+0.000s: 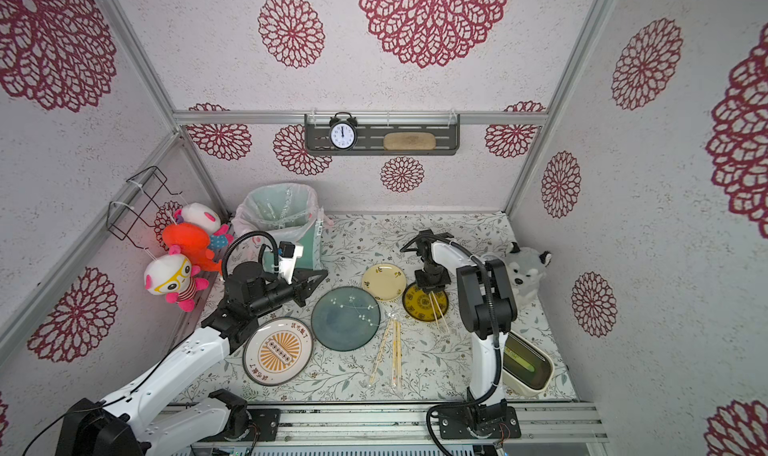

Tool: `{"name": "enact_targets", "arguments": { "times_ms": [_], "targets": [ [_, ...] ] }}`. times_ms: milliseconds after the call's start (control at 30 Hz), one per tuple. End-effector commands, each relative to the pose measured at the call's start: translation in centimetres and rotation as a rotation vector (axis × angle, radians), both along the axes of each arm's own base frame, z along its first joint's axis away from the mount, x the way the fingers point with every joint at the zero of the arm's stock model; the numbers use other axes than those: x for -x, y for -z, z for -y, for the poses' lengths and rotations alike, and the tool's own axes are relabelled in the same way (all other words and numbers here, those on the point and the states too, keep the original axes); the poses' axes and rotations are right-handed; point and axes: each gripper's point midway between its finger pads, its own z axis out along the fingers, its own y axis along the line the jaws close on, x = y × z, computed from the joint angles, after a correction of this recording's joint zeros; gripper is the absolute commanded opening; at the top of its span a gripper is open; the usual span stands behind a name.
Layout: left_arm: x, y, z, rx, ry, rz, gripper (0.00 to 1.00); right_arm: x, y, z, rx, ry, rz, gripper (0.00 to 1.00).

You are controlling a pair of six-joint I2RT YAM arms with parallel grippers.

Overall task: Remove the packaging of disposable chopsticks
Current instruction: Place the disposable chopsticks on the plate.

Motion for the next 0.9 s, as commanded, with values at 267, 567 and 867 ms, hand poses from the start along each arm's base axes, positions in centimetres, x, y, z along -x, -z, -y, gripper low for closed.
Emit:
{"name": "enact_targets", "arguments": {
  "times_ms": [267,567,867],
  "targets": [
    [0.4,-0.9,0.0,0.01,0.017,0.043,0.0,0.3,-1.9,0.2,-0.01,0.025,0.034,0.21],
    [0.0,-1.2,-0.1,0.009,0.004,0.048,0.0,0.2,-2.2,0.0,-0.025,0.018,0.05,0.34],
    [-0.8,-2.5,-0.6,0.006,-0.034,0.062,0.0,0.0,-2.9,0.0,-0.036,0.013,0.074,0.49]
  ]
}}
